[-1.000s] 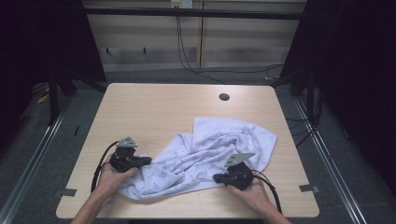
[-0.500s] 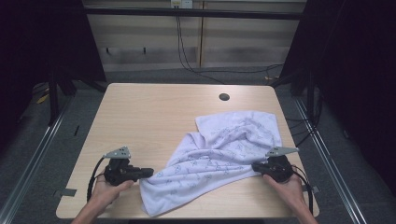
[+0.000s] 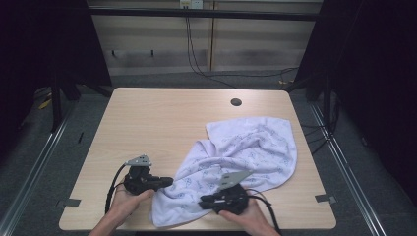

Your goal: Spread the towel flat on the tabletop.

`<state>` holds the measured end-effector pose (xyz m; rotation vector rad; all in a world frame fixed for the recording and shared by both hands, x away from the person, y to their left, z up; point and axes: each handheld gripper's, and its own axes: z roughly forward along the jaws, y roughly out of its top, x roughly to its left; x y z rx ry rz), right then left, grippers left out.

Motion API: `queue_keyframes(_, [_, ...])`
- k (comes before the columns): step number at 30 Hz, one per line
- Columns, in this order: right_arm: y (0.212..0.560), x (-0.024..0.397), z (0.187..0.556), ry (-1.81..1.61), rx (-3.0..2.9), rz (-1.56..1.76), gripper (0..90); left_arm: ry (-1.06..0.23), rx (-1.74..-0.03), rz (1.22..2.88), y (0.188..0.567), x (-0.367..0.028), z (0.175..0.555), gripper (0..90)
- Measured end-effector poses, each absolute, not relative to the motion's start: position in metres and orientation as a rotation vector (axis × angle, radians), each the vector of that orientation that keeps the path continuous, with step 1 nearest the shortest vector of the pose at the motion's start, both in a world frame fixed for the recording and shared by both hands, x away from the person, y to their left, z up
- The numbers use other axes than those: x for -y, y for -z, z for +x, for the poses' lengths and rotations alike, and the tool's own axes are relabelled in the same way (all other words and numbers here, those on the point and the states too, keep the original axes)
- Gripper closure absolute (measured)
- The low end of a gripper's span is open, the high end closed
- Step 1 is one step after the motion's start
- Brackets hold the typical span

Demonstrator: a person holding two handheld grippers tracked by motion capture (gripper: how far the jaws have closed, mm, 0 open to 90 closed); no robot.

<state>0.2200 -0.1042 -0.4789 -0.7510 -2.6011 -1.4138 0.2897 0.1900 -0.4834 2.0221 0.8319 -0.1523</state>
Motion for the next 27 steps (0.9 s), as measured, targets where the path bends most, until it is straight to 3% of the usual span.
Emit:
queue_keyframes(7, [0.497, 0.047, 0.215, 1.314, 2.696, -0.603, 59.2, 0.137, -0.882, 1.900, 0.474, -0.213, 0.290, 67.9])
queue_keyframes(9, [0.500, 0.044, 0.214, 1.302, 2.716, -0.601, 59.0, 0.110, -0.907, 1.879, 0.473, -0.221, 0.292, 66.9])
queue_keyframes(11, [0.503, 0.041, 0.211, 1.312, 2.750, -0.584, 65.3, 0.095, -0.930, 1.860, 0.472, -0.227, 0.293, 65.5])
queue_keyframes(12, [0.503, 0.041, 0.210, 1.311, 2.800, -0.595, 82.6, 0.087, -0.937, 1.857, 0.472, -0.229, 0.293, 64.6])
queue_keyframes(13, [0.504, 0.043, 0.211, 1.310, 2.801, -0.597, 86.8, 0.081, -0.946, 1.846, 0.471, -0.231, 0.293, 64.2])
queue_keyframes(18, [0.501, 0.057, 0.213, 1.310, 2.703, -0.613, 89.0, 0.049, -0.953, 1.854, 0.470, -0.235, 0.291, 63.4])
queue_keyframes(23, [0.470, 0.111, 0.210, 1.451, 2.545, -0.662, 89.0, 0.044, -0.958, 1.889, 0.473, -0.229, 0.290, 62.9])
queue_keyframes(27, [0.465, 0.141, 0.205, 1.459, 2.558, -0.702, 89.0, 0.028, -0.931, 1.941, 0.474, -0.219, 0.289, 62.9])
